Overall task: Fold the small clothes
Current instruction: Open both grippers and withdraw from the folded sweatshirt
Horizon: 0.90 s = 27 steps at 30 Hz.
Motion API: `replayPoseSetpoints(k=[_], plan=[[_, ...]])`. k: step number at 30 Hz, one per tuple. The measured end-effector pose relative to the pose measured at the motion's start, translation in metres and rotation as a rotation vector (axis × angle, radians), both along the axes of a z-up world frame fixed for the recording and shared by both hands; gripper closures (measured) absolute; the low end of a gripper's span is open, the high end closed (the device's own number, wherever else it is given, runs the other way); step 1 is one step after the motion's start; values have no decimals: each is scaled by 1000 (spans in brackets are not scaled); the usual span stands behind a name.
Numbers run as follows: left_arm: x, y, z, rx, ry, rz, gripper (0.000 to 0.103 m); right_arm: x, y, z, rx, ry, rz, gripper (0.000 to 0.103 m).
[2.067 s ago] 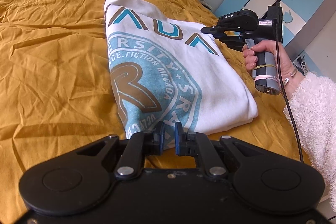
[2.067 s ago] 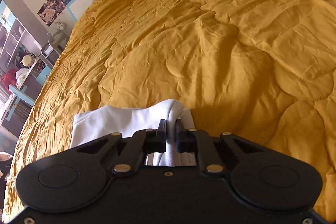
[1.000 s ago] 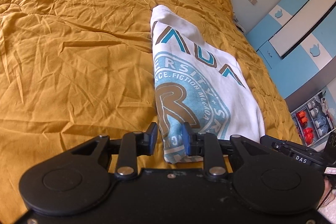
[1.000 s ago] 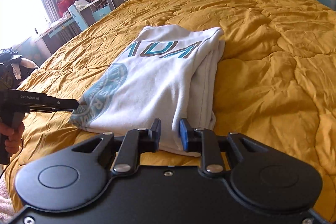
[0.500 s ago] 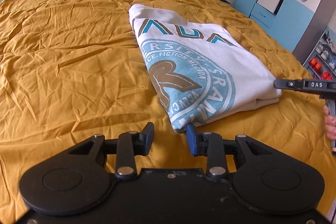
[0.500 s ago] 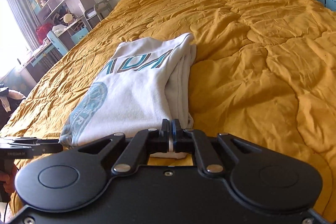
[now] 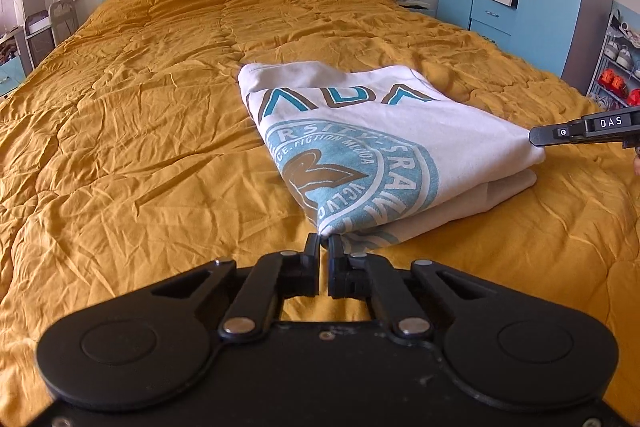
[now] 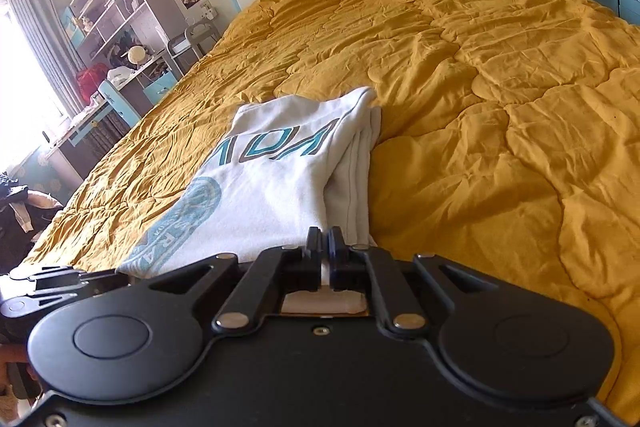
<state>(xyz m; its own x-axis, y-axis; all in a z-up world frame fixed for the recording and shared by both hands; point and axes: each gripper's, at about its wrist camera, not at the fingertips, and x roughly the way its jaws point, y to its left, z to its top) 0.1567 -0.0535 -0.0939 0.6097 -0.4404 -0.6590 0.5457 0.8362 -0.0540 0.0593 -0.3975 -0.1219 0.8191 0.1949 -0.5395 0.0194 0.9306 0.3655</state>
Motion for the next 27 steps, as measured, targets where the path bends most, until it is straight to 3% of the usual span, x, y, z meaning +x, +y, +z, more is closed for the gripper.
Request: replayPoseSetpoints(k=[6, 10, 14, 18, 23, 27], plan=[[5, -12, -35, 99, 73, -21, 103, 8, -6, -34, 29, 88, -39, 100], [-2, -6, -29, 87, 68, -11, 103, 2, -10, -30, 38, 85, -55, 83], [-8, 2, -11, 52, 61, 4, 101, -8, -9, -12, -6, 55, -103, 82], [-11, -2, 22, 8, -9, 8, 97, -17, -1, 12, -55, -62, -152, 82], [-3, -22, 49, -73, -66, -14, 96, 0, 28, 24, -60, -124, -32, 81], [20, -42, 42, -130, -18, -26, 93, 20, 42, 11, -83, -92, 14, 79]])
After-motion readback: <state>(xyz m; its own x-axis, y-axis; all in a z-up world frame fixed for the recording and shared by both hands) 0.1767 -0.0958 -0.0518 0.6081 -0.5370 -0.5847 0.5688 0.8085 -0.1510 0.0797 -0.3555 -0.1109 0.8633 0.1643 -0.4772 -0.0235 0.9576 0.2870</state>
